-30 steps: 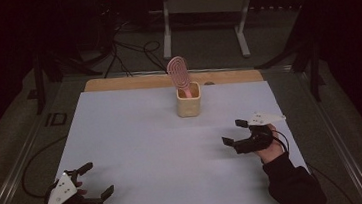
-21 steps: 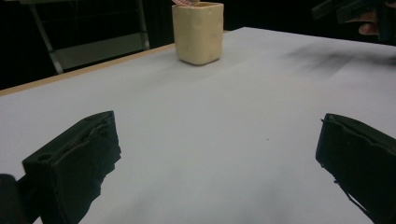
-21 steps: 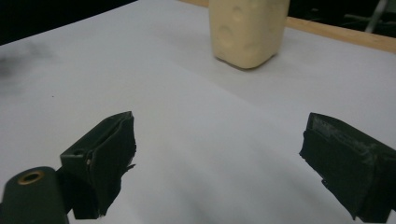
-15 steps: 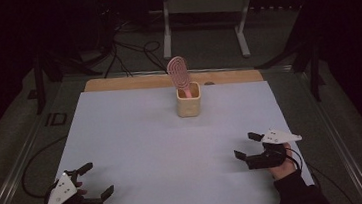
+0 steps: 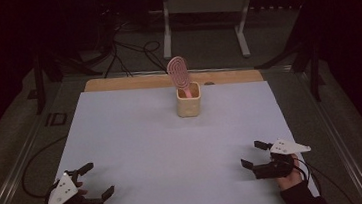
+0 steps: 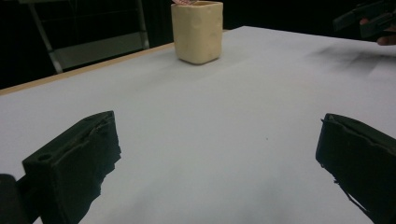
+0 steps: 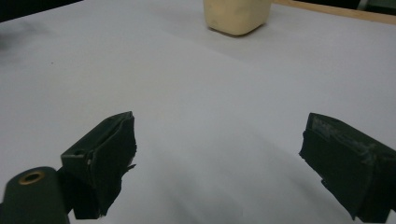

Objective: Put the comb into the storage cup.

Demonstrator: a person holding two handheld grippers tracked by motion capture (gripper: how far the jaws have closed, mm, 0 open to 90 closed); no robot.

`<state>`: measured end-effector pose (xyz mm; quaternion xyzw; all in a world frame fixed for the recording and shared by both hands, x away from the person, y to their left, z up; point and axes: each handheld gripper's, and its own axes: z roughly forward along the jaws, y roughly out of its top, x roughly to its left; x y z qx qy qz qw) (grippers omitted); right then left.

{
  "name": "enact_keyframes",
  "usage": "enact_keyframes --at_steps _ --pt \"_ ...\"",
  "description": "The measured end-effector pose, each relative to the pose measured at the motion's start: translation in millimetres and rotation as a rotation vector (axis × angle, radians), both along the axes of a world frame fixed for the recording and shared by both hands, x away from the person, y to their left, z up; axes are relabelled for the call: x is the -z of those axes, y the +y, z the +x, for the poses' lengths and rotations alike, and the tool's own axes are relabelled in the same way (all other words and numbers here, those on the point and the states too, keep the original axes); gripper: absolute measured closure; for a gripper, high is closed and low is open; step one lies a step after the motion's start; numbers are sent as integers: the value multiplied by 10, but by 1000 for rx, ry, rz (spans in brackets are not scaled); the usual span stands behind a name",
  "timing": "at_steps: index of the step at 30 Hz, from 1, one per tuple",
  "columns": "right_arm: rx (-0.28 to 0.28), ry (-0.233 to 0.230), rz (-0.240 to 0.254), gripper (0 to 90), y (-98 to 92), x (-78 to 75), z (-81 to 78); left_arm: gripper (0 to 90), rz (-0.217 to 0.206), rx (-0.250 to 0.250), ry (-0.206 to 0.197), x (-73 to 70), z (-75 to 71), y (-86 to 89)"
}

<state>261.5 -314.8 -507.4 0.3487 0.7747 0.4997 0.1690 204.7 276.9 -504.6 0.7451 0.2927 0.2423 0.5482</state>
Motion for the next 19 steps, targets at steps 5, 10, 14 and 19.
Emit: enact_keyframes --at_steps 5,10,14,19 --pt "-9 10 15 99 28 4 26 0 6 -1 -1 0 -5 0" --pt "-22 10 -7 99 48 19 34 0 5 -2 0 1 -1 1" --pt "-20 2 0 98 36 4 29 0 9 1 0 1 -3 -3" --pt "-20 4 4 99 42 0 25 0 11 0 -1 0 -3 -4"
